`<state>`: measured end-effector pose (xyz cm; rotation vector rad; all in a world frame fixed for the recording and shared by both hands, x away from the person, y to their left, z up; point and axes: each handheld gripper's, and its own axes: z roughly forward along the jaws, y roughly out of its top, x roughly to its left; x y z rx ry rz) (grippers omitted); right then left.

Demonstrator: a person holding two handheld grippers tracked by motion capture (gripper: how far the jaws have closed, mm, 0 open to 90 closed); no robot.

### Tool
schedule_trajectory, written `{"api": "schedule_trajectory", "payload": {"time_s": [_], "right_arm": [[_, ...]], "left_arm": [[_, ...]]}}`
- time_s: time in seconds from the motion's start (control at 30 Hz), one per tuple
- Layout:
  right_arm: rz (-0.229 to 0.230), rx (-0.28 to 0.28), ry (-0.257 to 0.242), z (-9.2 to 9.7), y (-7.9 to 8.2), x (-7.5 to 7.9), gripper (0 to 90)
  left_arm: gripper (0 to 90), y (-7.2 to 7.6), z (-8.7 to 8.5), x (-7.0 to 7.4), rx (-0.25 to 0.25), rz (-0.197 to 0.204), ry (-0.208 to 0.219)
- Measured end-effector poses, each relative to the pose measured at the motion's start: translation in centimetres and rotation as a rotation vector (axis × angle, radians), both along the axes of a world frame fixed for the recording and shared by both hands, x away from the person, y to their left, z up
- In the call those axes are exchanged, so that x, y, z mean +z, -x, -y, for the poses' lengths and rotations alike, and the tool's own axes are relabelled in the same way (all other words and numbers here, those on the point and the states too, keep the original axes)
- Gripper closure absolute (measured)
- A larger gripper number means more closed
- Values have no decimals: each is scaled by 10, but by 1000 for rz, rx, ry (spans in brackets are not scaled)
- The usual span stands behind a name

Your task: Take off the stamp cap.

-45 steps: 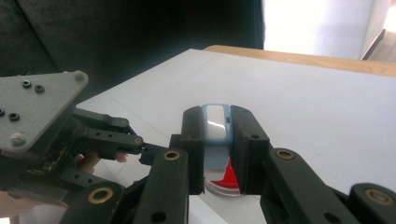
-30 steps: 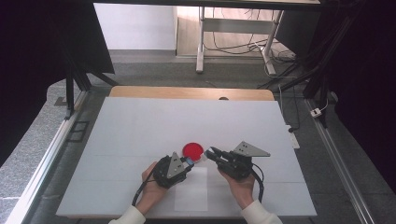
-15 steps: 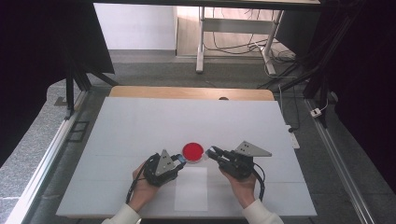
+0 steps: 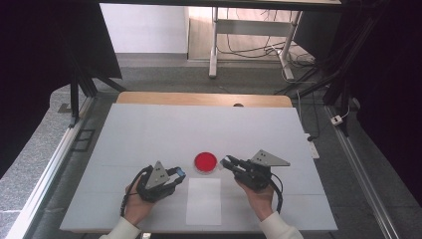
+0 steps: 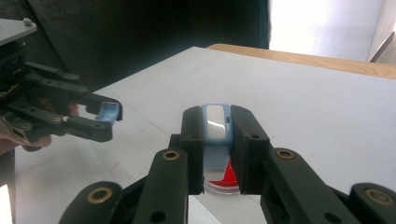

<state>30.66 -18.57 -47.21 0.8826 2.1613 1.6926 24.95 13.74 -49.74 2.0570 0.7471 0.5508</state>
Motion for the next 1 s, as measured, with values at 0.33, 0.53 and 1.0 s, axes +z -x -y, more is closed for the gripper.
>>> {"api": "schedule_trajectory", "payload": {"time_s": [0.33, 0.53, 1.0], "right_arm": [[3, 10, -3, 4, -3, 1, 755], [0, 7, -8, 11, -5, 3, 755], [-1, 13, -1, 14, -8, 6, 754]], "left_arm": [[658, 21, -28, -4, 50, -17, 31], [658, 28, -41, -5, 76, -20, 54], [658, 23, -49, -9, 84, -42, 69]]}}
